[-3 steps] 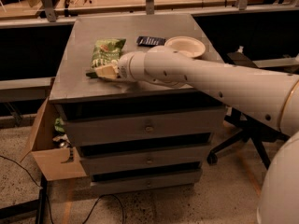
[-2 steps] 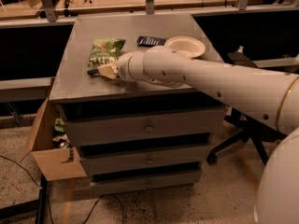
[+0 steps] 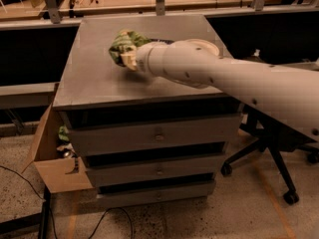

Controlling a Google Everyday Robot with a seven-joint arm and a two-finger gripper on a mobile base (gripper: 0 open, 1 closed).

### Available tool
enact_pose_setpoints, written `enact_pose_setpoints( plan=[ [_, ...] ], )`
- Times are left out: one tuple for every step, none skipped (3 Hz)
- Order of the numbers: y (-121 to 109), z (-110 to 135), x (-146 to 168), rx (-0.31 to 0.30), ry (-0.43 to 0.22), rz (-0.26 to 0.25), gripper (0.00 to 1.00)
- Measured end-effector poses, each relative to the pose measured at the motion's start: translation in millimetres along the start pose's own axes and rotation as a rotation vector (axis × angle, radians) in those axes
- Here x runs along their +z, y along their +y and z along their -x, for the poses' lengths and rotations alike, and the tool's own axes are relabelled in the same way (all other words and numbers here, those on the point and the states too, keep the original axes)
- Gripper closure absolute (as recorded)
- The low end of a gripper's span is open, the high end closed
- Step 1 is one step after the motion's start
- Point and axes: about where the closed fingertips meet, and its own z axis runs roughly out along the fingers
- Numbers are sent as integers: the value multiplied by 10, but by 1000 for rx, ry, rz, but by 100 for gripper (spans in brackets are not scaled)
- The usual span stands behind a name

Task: Place green jalapeno chip bag into paper bowl

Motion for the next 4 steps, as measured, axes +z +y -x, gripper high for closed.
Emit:
enact_pose_setpoints(
  plan=[
    [-449, 147, -381, -34, -28, -139, 100],
    [-891, 169, -656, -79, -34, -257, 100],
    [-1403, 147, -903, -114, -22, -370, 100],
    [-1842, 108, -1084, -134, -4, -468, 100]
  ],
)
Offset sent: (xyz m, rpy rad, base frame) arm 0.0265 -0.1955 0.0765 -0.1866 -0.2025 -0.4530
